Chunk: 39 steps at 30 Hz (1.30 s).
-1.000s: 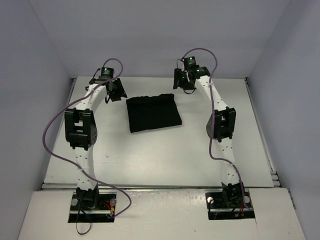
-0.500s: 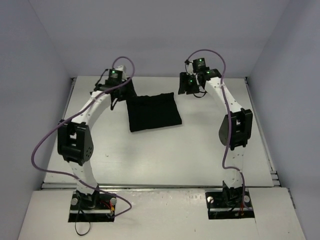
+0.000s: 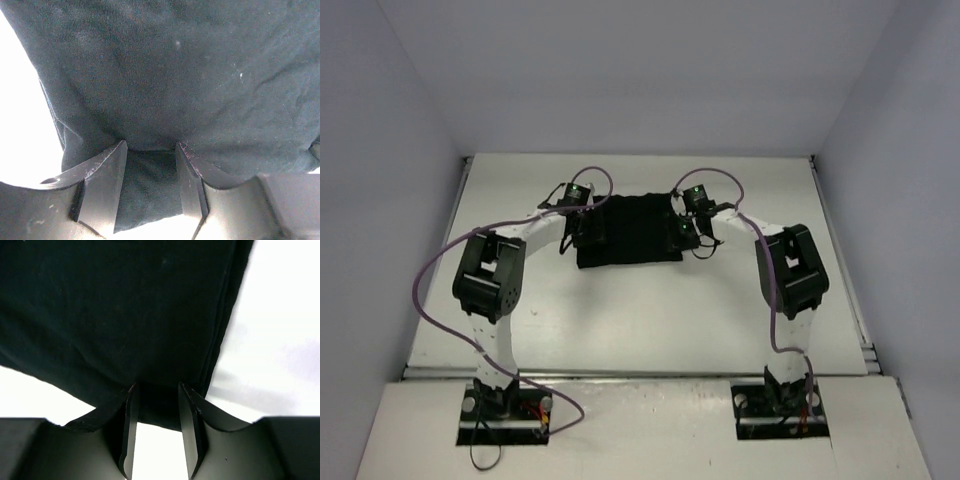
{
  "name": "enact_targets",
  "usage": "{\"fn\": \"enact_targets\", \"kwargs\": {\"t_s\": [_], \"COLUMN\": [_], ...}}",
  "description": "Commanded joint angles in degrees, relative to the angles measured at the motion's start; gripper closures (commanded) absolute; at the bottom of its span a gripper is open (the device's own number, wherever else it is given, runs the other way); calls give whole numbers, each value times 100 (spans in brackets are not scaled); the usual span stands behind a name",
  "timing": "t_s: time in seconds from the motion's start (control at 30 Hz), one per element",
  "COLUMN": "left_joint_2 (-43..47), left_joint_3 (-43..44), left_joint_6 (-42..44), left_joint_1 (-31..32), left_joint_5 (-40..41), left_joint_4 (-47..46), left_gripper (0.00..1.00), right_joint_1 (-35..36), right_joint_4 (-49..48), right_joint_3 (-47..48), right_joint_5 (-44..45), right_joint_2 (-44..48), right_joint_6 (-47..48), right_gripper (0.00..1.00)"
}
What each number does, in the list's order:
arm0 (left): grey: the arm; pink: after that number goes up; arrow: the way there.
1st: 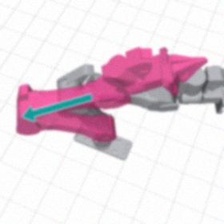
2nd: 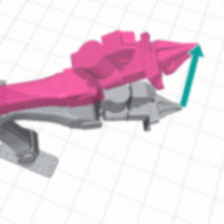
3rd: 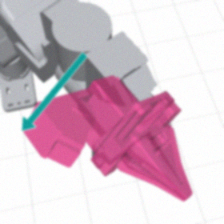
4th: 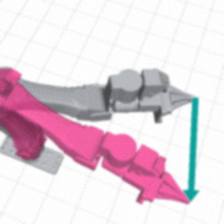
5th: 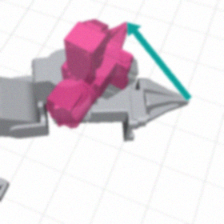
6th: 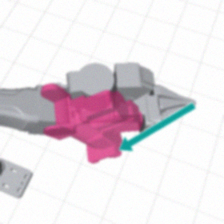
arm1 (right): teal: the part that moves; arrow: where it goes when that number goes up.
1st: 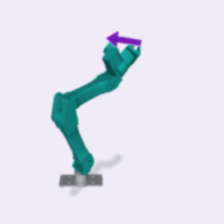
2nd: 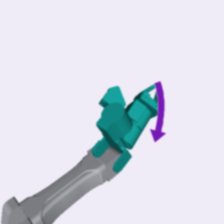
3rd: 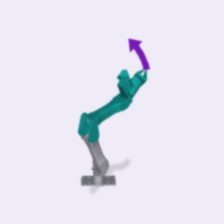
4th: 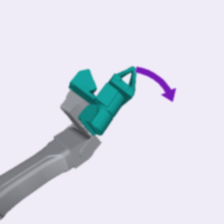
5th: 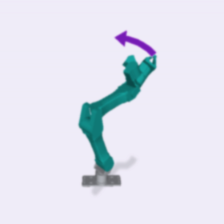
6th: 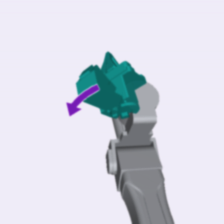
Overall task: Fold and stack the t-shirts
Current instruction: Smooth out wrinkles on the folded tshirt
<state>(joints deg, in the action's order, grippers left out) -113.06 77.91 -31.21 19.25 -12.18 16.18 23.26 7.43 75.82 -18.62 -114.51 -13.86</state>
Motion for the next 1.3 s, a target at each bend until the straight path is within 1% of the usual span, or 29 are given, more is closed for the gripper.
{"fn": "enact_targets", "kwargs": {"t_s": [0.0,0.07,0.13,0.17,0.23,0.27,0.33,0.43,0.5,0.6,0.77,0.87,0.9,0.97,1.1,1.27], "left_joint_2": [625,976,1563,1730,2087,2176,2309,2403,2543,2658,2687,2732,2731,2684,2461,2198], "left_joint_3": [-1090,-1529,-1966,-2066,-1944,-1794,-1179,-620,-400,-473,-1053,-1511,-1559,-1884,-2183,-2255], "left_joint_6": [-304,-378,-344,-274,-42,58,365,493,441,379,290,282,282,260,247,182], "left_joint_1": [158,175,175,175,167,167,167,175,175,167,158,138,131,13,-92,-97], "left_joint_5": [176,160,251,328,489,533,484,278,159,123,156,198,189,114,49,23], "left_joint_4": [324,311,428,534,739,838,1162,1423,1415,1412,1274,986,949,668,418,375], "left_gripper": [59,59,60,59,60,59,57,53,49,46,45,45,45,45,45,45], "right_joint_1": [239,348,467,483,511,503,462,311,202,165,170,155,136,38,-263,-726], "right_joint_4": [61,75,88,102,160,200,373,496,488,476,460,430,426,426,417,400], "right_joint_3": [-1178,-1573,-2012,-2150,-2170,-2084,-1546,-658,-209,564,1414,1900,1954,2280,2692,2921], "right_joint_5": [594,655,603,567,476,435,199,-578,-1255,-2062,-3114,-3897,-4074,-4506,-4956,-5411], "right_joint_2": [726,1138,1634,1852,2225,2321,2435,2302,1926,1372,304,-337,-413,-916,-1589,-2381], "right_joint_6": [-339,-455,-651,-731,-794,-786,-650,-539,-495,-430,-336,-128,-91,146,453,649], "right_gripper": [65,65,65,64,63,62,58,52,49,47,45,41,40,38,36,35]}}
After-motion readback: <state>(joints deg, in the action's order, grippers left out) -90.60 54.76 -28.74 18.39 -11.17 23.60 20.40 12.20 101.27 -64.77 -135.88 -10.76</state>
